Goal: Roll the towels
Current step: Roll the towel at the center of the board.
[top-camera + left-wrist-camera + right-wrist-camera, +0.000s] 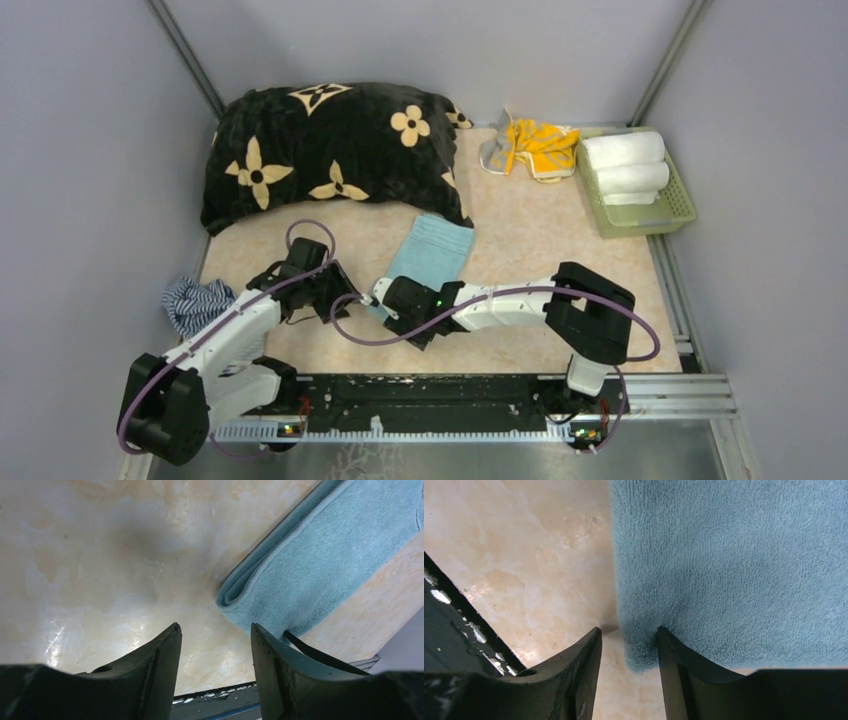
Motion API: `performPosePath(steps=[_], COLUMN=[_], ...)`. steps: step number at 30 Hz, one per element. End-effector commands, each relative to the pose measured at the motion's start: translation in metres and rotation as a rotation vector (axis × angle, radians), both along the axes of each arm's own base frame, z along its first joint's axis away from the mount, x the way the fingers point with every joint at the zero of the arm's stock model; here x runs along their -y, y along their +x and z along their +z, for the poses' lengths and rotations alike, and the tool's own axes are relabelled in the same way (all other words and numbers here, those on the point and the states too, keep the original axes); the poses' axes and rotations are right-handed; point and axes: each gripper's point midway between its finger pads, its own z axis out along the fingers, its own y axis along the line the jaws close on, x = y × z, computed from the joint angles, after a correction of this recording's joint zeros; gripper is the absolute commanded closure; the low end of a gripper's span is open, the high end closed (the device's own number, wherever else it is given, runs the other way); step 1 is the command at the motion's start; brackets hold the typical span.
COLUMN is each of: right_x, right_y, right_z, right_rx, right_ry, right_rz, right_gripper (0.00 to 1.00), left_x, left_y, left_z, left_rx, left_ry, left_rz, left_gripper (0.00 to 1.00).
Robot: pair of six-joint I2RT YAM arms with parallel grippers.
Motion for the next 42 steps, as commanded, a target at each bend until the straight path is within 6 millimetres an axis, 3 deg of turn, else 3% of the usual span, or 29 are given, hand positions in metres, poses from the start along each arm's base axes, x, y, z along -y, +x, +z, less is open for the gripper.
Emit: performPosePath(steps=[1, 6, 14, 20, 30, 41, 42], right_x=[0.017, 0.029, 0.001, -0.010, -0.017, -0.008, -0.009], right_y=[-0.002, -0.002, -0.009, -0.007, -0.001, -0.005, -0.004], right_z=[-0.021, -0.035, -0.011, -0.002, 0.006, 0.007, 0.015], right_rx=[0.035, 0.037, -0.032, -0.070, -0.090, -0.131, -0.126], right_ry=[-0.104, -0.162, -0.003, 0.064, 0.120, 0.144, 0.168], right_rz=[-0.001, -0.039, -0.059, -0.098, -0.142, -0.146, -0.145], right_gripper=[0.56, 0.68, 0.96, 0.98, 0.99, 1.00, 1.00], left_x=[0.007, 0.014, 0.038, 0.055, 0.065, 0.031, 0.027], left_y=[-0.012, -0.016, -0.023, -0.023, -0.022, -0.014, -0.014], left_z=[-0.005, -0.007, -0.007, -0.005, -0.031, -0.049, -0.050], left_rx=[-0.081, -0.108, -0.165, -0.182, -0.233, -0.200, -0.198], left_ry=[-0.068, -0.117, -0.200, -0.235, -0.194, -0.014, 0.004], left_rz=[0.060, 0.078, 0.113, 0.173, 0.218, 0.311, 0.323], left_gripper=[0.40, 0.40, 0.39, 0.39, 0.50, 0.63, 0.63])
